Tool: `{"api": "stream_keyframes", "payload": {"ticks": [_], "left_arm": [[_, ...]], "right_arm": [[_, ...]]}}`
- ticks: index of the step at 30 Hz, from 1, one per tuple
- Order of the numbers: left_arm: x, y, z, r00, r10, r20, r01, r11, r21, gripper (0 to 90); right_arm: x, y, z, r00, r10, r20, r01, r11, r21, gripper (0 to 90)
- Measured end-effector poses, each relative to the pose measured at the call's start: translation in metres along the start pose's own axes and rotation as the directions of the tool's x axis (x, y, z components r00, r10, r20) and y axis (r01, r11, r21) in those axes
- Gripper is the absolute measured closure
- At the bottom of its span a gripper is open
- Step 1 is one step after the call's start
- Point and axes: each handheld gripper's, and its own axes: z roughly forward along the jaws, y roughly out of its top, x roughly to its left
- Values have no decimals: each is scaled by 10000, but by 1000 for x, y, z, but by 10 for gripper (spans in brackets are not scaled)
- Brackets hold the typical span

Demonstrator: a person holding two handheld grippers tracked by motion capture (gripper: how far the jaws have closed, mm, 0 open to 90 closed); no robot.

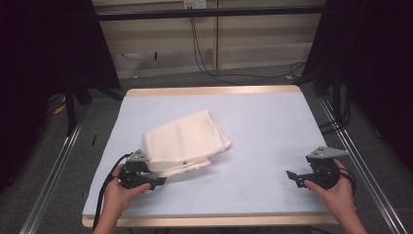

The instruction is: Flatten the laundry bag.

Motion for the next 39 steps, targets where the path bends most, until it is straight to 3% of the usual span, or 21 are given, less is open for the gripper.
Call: {"api": "stream_keyframes", "payload": {"ticks": [2,3,4,9,10,11,13,16,20,23,30,34,36,39], "left_arm": [[-2,1,1,9998,-42,-197,42,10000,-11,348],[-3,2,0,9999,-48,-89,49,10000,54,390],[-4,3,-1,10000,-21,16,21,10000,-2,499],[-11,10,1,9999,65,-98,-63,9999,159,640],[-13,13,1,9998,163,-86,-159,9990,411,640],[-16,15,2,9998,141,-139,-137,9995,296,711],[-17,17,3,9998,117,-166,-111,9994,318,755],[-21,20,5,9996,44,-269,-31,9989,461,791],[-30,25,7,9997,-260,19,260,9992,292,801],[-38,30,11,9997,-252,-11,253,9993,278,802],[-59,49,30,9997,-42,233,36,9997,256,806],[-68,56,39,9996,-45,274,41,9999,149,805],[-75,62,44,9995,-5,300,6,10000,-34,806],[-83,68,51,9995,83,298,-82,10000,-27,805]], "right_arm": [[0,0,0,10000,42,-8,-42,10000,19,69],[0,0,0,10000,-15,-37,15,10000,1,70],[0,0,1,10000,-62,-71,61,10000,-24,70],[2,1,1,9999,-46,-98,46,10000,13,70],[2,1,1,9999,-46,-98,46,10000,13,70],[3,1,2,9999,-114,-70,114,9999,3,70],[3,2,2,9998,-116,-165,116,9999,-1,71],[5,2,2,9999,-89,-125,90,10000,37,71],[5,2,2,9998,-101,-144,101,9999,1,71],[7,3,3,9997,-120,-222,119,9999,-71,70],[30,15,13,9954,-485,-832,467,9986,-241,87],[45,23,19,9873,-798,-1375,747,9963,-422,128],[61,31,26,9765,-1086,-1859,998,9934,-559,166],[76,38,35,9664,-1361,-2181,1251,9901,-635,183]]}}
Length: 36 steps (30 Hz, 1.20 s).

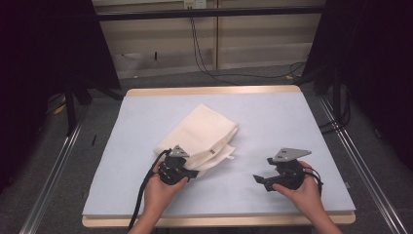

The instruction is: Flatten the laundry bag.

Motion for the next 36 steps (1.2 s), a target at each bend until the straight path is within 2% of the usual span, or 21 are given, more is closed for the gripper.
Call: {"api": "stream_keyframes", "payload": {"ticks": [3,4,5,7,8,10,13,15,17,19,20,21,23,24,25,26,28,30,31,35,36], "left_arm": [[-4,2,5,9999,-72,74,73,10000,-68,799],[-6,3,8,9999,44,125,-43,9999,-127,770],[-6,4,9,9998,127,169,-125,9999,-79,770],[-7,3,8,9997,41,228,-41,10000,-25,688],[-7,2,7,9995,21,299,-18,10000,-95,688],[-4,0,2,9991,-31,414,35,10000,-83,615],[0,-5,-8,9996,-213,210,215,9997,-112,497],[1,-7,-15,9999,-166,30,166,9997,-160,407],[4,-9,-23,9997,-186,-143,182,9994,-281,399],[11,-12,-33,9983,-282,-501,268,9992,-282,344],[11,-12,-33,9983,-282,-501,268,9992,-282,323],[13,-13,-34,9970,-342,-698,318,9989,-358,323],[18,-14,-39,9940,-311,-1053,286,9993,-250,260],[20,-14,-41,9915,-223,-1284,192,9995,-251,245],[22,-14,-44,9910,-126,-1332,105,9998,-163,237],[23,-14,-45,9893,-56,-1460,4,9994,-355,234],[24,-11,-47,9871,220,-1589,-291,9987,-424,211],[24,-8,-47,9873,297,-1560,-374,9982,-467,210],[23,-5,-44,9896,402,-1381,-492,9968,-624,199],[23,0,-33,9881,839,-1290,-907,9947,-479,196],[23,0,-30,9881,840,-1289,-897,9952,-390,199]], "right_arm": [[8,5,9,9995,-85,-292,86,10000,42,193],[15,11,17,9988,-82,-483,80,10000,-53,194],[15,11,17,9988,-82,-483,80,10000,-53,194],[19,14,23,9980,-44,-630,42,10000,-31,188],[19,14,23,9980,-44,-630,42,10000,-31,188],[21,16,25,9976,-27,-697,30,10000,32,189],[22,16,27,9977,-22,-684,30,9999,110,189],[25,18,30,9973,-71,-730,82,9999,141,186],[26,18,32,9967,-69,-808,80,9999,143,186],[29,20,36,9955,-174,-935,198,9995,248,186],[29,21,37,9949,-129,-1004,155,9996,256,185],[29,21,37,9949,-129,-1004,155,9996,256,185],[31,22,38,9947,-56,-1027,84,9996,262,185],[32,23,39,9937,-116,-1113,146,9996,259,183],[33,24,40,9944,-123,-1045,153,9995,283,181],[34,25,41,9930,-156,-1170,193,9993,306,181],[37,26,43,9933,-184,-1138,225,9991,346,181],[37,27,44,9915,-212,-1283,256,9991,328,178],[38,27,45,9912,-175,-1314,229,9990,392,176],[37,29,46,9907,45,-1363,7,9993,375,146],[37,30,46,9910,106,-1336,-55,9992,387,137]]}}
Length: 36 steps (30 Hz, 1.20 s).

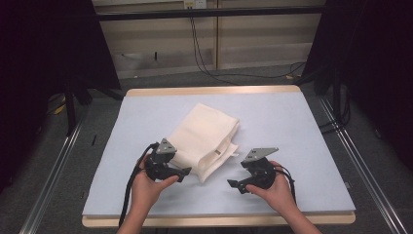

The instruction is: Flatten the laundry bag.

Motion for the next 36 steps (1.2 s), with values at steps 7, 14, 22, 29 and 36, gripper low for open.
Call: {"api": "stream_keyframes", "payload": {"ticks": [7,14,22,29,36], "left_arm": [[-3,5,12,9986,331,424,-339,9992,198,502],[-8,9,19,9960,557,698,-588,9973,434,836],[-5,8,14,9959,-61,899,74,9999,-143,656],[-7,14,12,9938,423,1033,-333,9957,-870,244],[-14,20,35,9918,498,1180,-450,9980,-436,71]], "right_arm": [[0,2,5,9998,188,44,-189,9997,123,118],[5,6,14,9999,-36,-154,39,9998,173,155],[16,14,27,9990,-111,-429,117,9998,141,190],[15,13,24,9986,-119,-508,122,9999,44,188],[12,14,20,9988,2,-487,-2,10000,-1,174]]}}
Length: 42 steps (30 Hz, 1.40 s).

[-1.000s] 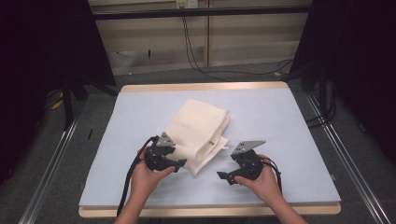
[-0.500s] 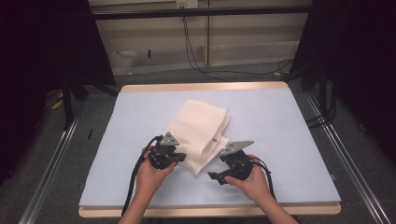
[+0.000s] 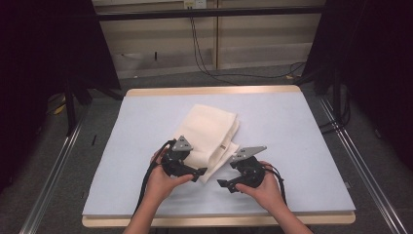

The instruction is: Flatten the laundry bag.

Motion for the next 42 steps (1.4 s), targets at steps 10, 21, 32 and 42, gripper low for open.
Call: {"api": "stream_keyframes", "payload": {"ticks": [10,21,32,42], "left_arm": [[6,-2,10,9971,-758,55,753,9950,653,602],[7,-3,-1,9770,-2058,555,2060,9786,33,841],[4,1,-5,9663,-2431,847,2449,9695,-115,841],[21,-6,-27,9493,-3020,872,3086,9483,-745,842]], "right_arm": [[3,1,4,10000,68,-30,-67,10000,43,164],[12,4,16,9996,-74,-262,77,9999,114,223],[13,9,20,9998,192,-80,-193,9997,-161,756],[4,9,8,9991,371,192,-366,9990,-249,896]]}}
